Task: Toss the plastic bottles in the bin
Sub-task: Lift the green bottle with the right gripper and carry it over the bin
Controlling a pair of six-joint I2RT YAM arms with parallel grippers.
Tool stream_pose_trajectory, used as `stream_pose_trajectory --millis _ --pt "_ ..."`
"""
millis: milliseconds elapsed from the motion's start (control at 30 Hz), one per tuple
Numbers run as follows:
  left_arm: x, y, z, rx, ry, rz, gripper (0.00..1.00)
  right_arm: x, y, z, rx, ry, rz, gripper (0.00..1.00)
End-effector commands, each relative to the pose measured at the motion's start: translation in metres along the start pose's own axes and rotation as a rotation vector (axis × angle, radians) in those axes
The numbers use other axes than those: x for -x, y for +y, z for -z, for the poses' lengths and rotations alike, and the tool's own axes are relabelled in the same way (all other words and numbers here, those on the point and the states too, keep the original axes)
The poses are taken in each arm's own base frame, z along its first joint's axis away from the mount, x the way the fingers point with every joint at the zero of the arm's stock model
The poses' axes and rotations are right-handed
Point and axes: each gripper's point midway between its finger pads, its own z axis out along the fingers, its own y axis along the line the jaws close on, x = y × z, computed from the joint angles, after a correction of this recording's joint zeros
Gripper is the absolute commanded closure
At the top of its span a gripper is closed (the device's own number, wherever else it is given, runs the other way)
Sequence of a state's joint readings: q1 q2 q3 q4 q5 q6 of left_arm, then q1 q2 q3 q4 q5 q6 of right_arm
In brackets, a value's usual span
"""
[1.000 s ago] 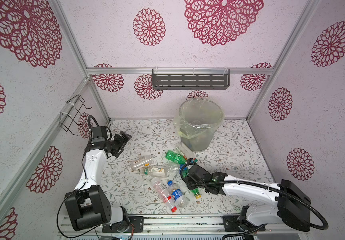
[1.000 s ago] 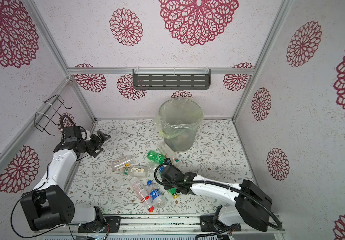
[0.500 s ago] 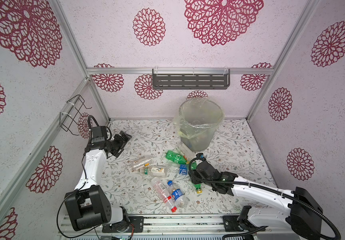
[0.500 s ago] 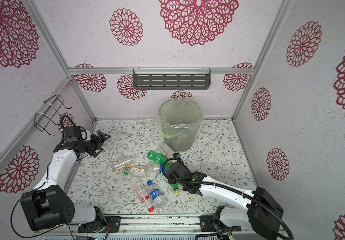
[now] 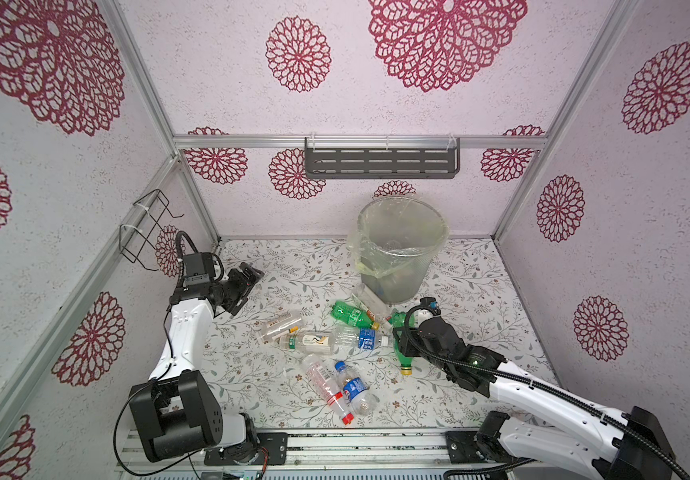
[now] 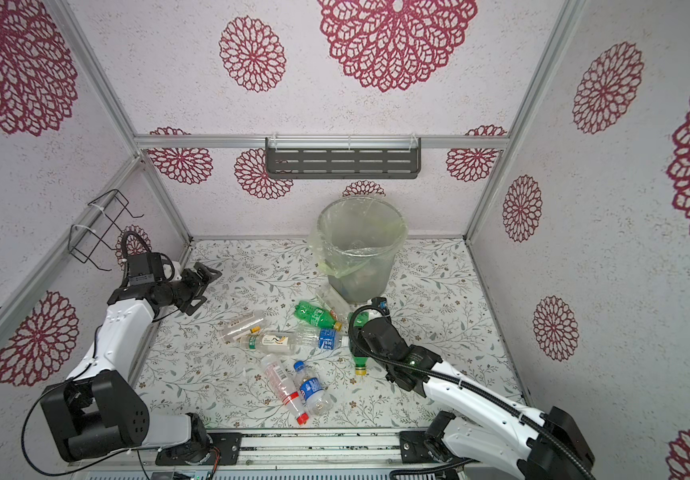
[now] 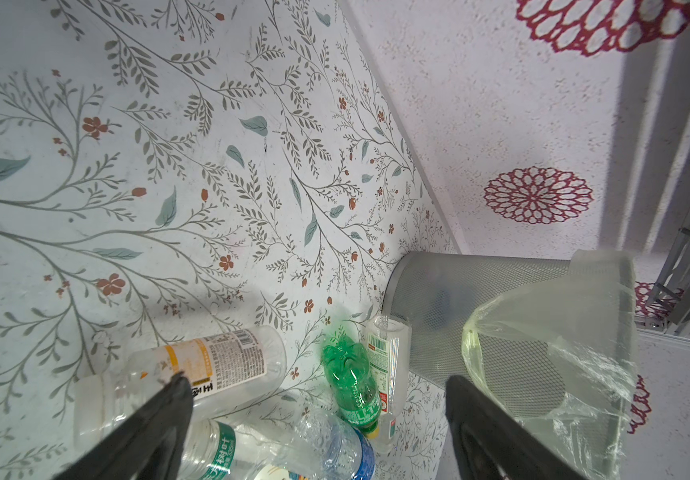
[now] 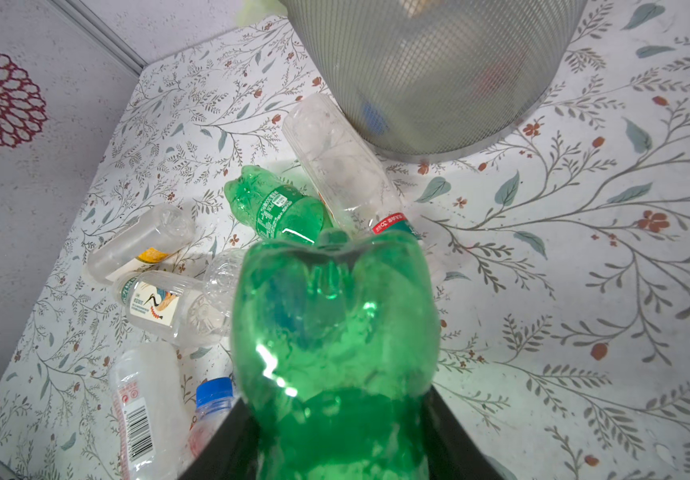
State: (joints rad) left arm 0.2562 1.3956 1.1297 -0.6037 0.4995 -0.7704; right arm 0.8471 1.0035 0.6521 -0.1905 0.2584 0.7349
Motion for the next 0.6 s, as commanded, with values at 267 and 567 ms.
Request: stream_pose_trajectory --millis 267,567 --pt "0.001 0.003 -0.001 -0.003 0.001 -0.003 0.03 0.06 0.016 0.031 0.021 -0.138 -0.017 0.68" --pt "0.001 0.003 -0.001 -0.005 0.002 -0.005 0.03 0.101 0.03 0.055 0.027 -0.219 0.011 0.68"
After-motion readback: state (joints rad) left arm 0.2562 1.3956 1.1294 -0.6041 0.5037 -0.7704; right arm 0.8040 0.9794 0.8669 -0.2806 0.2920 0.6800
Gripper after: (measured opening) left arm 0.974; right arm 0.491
